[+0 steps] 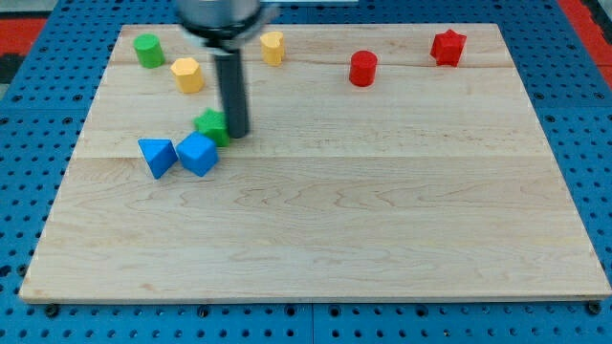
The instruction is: Push the red circle to the center right of the board
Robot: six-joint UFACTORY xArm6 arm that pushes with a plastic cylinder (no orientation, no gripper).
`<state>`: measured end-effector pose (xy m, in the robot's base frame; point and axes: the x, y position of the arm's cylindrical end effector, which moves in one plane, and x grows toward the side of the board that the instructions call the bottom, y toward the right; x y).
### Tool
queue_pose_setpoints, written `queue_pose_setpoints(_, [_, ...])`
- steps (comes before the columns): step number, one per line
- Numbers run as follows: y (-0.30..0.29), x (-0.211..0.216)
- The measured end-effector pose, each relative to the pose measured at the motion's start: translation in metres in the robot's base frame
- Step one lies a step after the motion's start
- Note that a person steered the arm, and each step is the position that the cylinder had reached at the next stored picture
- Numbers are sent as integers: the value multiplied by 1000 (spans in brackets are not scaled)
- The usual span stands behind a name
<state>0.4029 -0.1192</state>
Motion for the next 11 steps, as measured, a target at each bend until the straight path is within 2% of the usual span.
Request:
queue_pose_setpoints(1, [-56, 0])
queue_pose_setpoints(2, [-31, -20])
queue_pose_setpoints(3, [31, -93])
queue_pose_setpoints(4, [121, -136])
queue_pose_setpoints(5, [201, -128])
queue_pose_setpoints(6, [229, -77])
queue_pose_setpoints(7, [287, -70])
queue_pose_setpoints(8, [314, -50])
queue_pose_setpoints(9, [312, -62])
queue_pose_setpoints(10, [338, -81])
queue_pose_setpoints(11, [352, -60])
